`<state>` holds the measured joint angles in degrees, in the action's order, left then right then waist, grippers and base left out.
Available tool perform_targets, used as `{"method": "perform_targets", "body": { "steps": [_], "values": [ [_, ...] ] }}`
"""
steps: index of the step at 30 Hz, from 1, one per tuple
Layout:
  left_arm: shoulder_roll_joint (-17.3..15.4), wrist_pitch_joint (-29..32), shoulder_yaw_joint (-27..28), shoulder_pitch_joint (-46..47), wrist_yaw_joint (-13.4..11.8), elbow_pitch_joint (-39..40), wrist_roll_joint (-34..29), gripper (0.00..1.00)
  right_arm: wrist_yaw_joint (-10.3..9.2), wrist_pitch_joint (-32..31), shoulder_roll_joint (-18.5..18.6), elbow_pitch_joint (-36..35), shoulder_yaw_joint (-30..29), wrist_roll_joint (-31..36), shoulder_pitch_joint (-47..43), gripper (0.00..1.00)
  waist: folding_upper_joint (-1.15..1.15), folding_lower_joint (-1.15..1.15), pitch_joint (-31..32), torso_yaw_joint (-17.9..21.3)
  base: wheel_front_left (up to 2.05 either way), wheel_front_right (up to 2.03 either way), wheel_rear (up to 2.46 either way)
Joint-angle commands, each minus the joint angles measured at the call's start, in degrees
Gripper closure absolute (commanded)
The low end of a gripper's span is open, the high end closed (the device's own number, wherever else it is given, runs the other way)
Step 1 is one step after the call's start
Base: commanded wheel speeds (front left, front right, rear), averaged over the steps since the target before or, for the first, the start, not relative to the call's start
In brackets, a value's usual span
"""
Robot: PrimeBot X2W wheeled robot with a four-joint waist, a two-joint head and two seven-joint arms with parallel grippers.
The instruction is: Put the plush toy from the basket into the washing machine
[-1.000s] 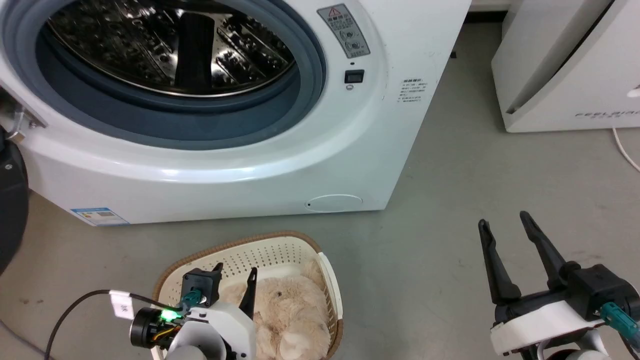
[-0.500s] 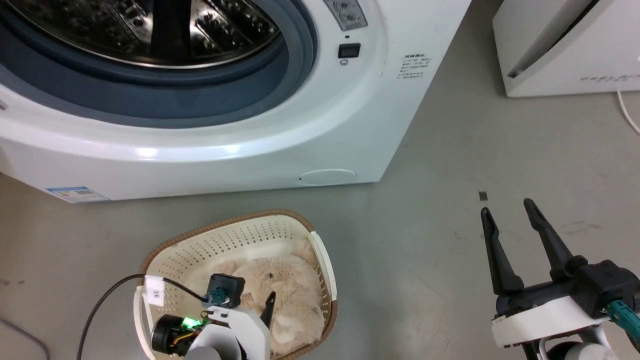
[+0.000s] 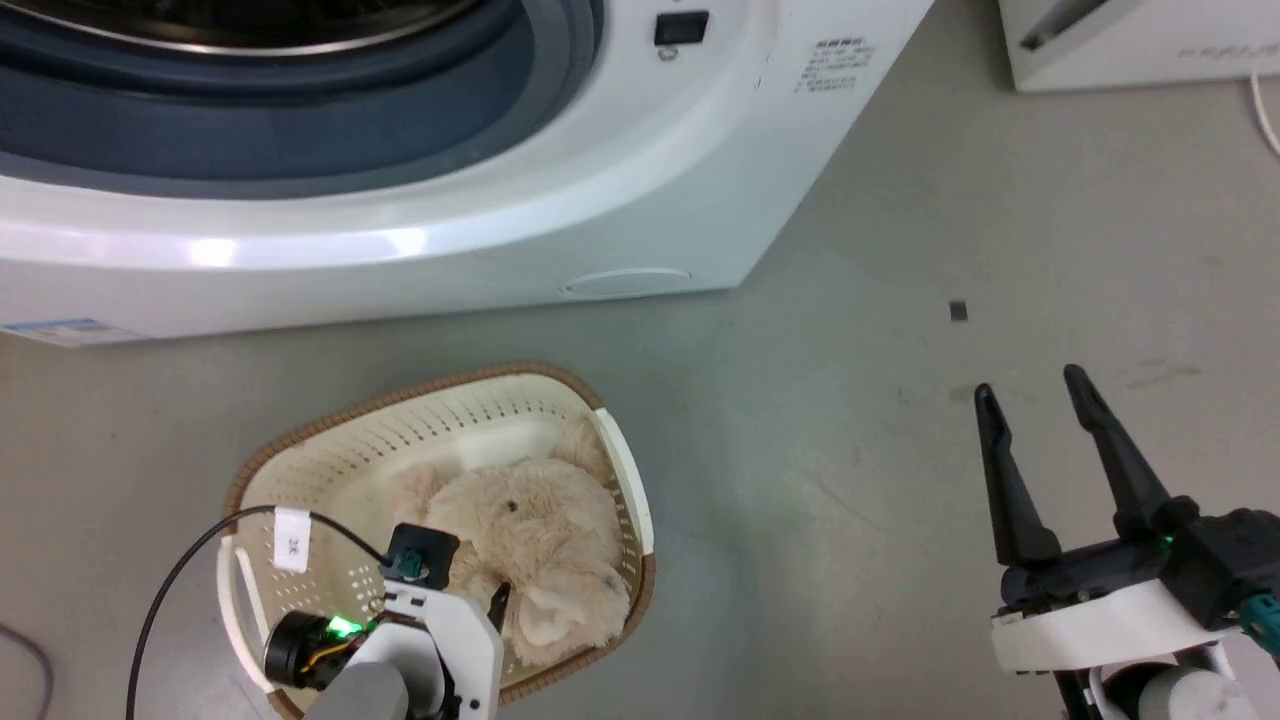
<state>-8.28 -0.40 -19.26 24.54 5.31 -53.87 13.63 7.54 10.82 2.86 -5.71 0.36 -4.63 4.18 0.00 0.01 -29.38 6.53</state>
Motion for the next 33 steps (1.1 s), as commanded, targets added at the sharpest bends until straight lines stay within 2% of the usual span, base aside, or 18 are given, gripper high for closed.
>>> {"method": "perform_targets", "body": {
  "steps": [1, 13, 20, 31, 32, 33],
  "values": [
    [-0.25, -0.2, -0.6, 1.69, 0.42, -1.41, 0.45, 0.0, -0.04, 0.6, 0.01, -0.54, -0.19, -0.21, 1.31, 0.0, 0.0, -0.01, -1.41, 0.41, 0.0, 0.0, 0.0],
    [-1.12, -0.39, -4.51, 7.36, 1.12, -9.08, 2.01, 0.0, -0.05, 2.03, 0.01, -1.6, -0.46, -0.58, 2.65, 0.0, 0.0, -0.01, -7.42, 1.26, 0.0, 0.0, 0.0],
    [-1.5, -3.21, -5.32, 10.63, 0.86, -13.33, 4.29, 0.0, -0.05, 2.87, 0.01, -2.08, -0.45, -0.81, 3.36, 0.0, 0.0, -0.01, -10.49, 1.83, 0.0, 0.0, 0.0],
    [-1.61, -4.47, -7.77, 14.69, 1.46, -19.97, 7.29, 0.0, -0.05, 4.18, 0.01, -2.57, -0.33, -0.94, 4.68, 0.0, 0.0, -0.01, -14.57, 2.5, 0.0, 0.0, 0.0],
    [-1.47, -4.18, -7.67, 14.57, 1.53, -19.99, 7.63, 0.78, -0.05, 4.18, 0.01, -2.55, -0.31, -0.92, 4.73, 0.0, 0.0, -0.01, -14.5, 2.49, 0.0, 0.0, 0.0],
    [-1.32, -4.14, -7.63, 14.47, 1.64, -19.99, 7.96, 1.0, -0.05, 4.18, 0.01, -2.51, -0.31, -0.89, 4.75, 0.0, 0.0, -0.01, -14.39, 2.45, 0.0, 0.0, 0.0]
  ]
}}
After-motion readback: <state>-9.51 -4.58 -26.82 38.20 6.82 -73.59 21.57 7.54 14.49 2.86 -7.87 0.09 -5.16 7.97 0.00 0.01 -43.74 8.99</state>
